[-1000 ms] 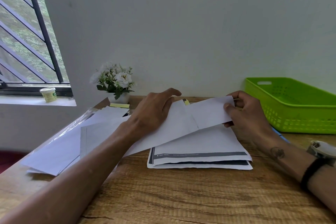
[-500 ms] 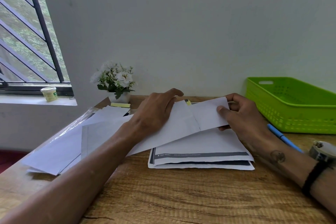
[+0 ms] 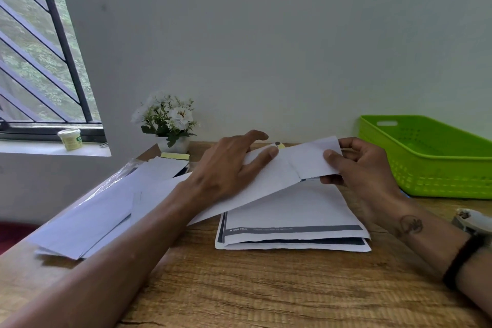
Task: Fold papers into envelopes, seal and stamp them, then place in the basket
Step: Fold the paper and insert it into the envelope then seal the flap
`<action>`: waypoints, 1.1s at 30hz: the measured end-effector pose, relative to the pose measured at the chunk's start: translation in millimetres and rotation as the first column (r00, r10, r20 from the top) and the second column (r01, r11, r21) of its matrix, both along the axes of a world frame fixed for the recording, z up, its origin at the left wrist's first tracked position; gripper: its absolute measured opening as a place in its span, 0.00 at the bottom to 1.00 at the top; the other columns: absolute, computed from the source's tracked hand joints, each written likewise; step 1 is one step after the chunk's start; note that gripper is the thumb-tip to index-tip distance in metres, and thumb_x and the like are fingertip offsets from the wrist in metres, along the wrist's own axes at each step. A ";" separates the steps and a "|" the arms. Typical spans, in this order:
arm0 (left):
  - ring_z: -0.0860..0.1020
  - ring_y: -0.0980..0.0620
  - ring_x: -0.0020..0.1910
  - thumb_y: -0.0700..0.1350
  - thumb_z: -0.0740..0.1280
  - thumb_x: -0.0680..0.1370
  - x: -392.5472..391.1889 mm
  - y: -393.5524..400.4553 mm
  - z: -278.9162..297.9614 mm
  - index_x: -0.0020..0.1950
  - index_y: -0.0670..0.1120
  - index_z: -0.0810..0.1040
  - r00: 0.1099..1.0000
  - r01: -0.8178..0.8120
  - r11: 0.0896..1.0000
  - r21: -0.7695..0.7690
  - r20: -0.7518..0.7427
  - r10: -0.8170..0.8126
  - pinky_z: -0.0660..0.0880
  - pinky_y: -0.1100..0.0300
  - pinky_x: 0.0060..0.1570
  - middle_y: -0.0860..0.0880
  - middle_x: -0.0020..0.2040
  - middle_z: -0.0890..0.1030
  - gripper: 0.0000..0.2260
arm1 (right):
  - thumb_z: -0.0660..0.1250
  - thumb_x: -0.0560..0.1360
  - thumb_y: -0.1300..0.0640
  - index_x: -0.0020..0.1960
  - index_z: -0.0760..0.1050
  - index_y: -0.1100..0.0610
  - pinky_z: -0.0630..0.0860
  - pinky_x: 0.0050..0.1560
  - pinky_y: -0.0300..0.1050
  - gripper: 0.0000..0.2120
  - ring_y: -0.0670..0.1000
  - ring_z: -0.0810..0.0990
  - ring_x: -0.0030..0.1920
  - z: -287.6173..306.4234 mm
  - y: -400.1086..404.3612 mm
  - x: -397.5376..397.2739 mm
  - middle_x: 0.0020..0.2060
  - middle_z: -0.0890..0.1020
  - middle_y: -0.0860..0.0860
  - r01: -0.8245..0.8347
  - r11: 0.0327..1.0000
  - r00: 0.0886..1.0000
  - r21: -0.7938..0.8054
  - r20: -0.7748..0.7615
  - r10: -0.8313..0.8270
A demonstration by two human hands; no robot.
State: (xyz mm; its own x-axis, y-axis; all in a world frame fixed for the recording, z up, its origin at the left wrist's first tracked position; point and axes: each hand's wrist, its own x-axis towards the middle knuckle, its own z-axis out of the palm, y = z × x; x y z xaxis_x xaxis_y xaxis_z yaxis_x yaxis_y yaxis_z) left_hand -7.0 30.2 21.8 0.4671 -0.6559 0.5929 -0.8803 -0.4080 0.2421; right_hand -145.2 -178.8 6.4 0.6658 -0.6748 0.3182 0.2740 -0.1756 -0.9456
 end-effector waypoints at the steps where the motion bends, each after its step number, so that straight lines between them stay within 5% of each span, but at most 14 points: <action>1: 0.80 0.53 0.58 0.73 0.52 0.81 -1.6 0.7 0.0 0.73 0.61 0.70 1.000 0.001 1.000 0.018 0.012 -0.001 0.73 0.55 0.49 0.55 0.62 0.83 0.27 | 0.70 0.80 0.66 0.54 0.79 0.60 0.83 0.32 0.41 0.05 0.56 0.85 0.42 0.5 -1.4 -0.2 0.48 0.86 0.57 0.007 0.999 1.000 0.033 0.002 -0.007; 5: 0.78 0.52 0.61 0.81 0.59 0.72 -3.2 1.2 3.6 0.81 0.64 0.58 0.997 -0.014 0.986 0.167 0.079 0.001 0.73 0.54 0.52 0.55 0.67 0.78 0.41 | 0.70 0.80 0.67 0.58 0.77 0.63 0.83 0.31 0.39 0.08 0.55 0.84 0.42 1.3 -6.9 0.1 0.48 0.84 0.56 0.047 0.994 0.999 0.098 -0.013 -0.046; 11: 0.75 0.49 0.65 0.81 0.64 0.67 8.9 1.5 2.2 0.84 0.62 0.45 0.984 -0.053 0.966 0.251 0.179 0.008 0.71 0.50 0.60 0.51 0.71 0.72 0.53 | 0.70 0.80 0.67 0.47 0.76 0.54 0.84 0.32 0.42 0.09 0.58 0.84 0.42 5.8 -15.2 -1.8 0.46 0.84 0.56 0.093 0.986 0.995 0.137 0.018 -0.096; 18: 0.73 0.49 0.67 0.78 0.65 0.70 11.7 -1.2 -3.0 0.84 0.59 0.53 0.976 -0.061 0.970 0.234 0.216 0.010 0.72 0.48 0.62 0.51 0.72 0.71 0.49 | 0.70 0.80 0.64 0.52 0.78 0.55 0.84 0.31 0.40 0.05 0.49 0.83 0.42 5.2 -16.1 -3.7 0.46 0.85 0.52 0.127 0.991 0.992 0.030 -0.015 -0.127; 25: 0.72 0.49 0.66 0.78 0.64 0.70 9.3 -5.5 -7.7 0.83 0.55 0.56 0.972 -0.039 0.968 0.248 0.233 -0.020 0.73 0.46 0.65 0.51 0.71 0.70 0.49 | 0.72 0.80 0.62 0.57 0.77 0.56 0.83 0.33 0.42 0.08 0.52 0.87 0.38 2.7 -6.1 -4.8 0.46 0.87 0.53 -0.006 0.993 0.996 -0.120 -0.085 -0.004; 33: 0.71 0.49 0.66 0.76 0.65 0.71 15.5 -2.5 -5.5 0.83 0.54 0.58 0.960 -0.071 0.984 0.165 0.281 0.022 0.71 0.47 0.65 0.50 0.71 0.71 0.47 | 0.75 0.77 0.63 0.55 0.79 0.61 0.81 0.29 0.42 0.09 0.48 0.83 0.27 5.5 -18.4 -4.8 0.34 0.86 0.53 0.084 0.996 0.996 0.001 -0.004 -0.084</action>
State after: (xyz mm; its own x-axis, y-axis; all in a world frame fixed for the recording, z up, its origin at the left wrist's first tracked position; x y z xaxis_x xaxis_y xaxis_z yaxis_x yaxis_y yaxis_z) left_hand 8.4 27.7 16.3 0.3331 -0.7405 0.5836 -0.8817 -0.4640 -0.0855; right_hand -150.0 -197.2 11.9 0.6077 -0.7290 0.3152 0.2544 -0.1973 -0.9468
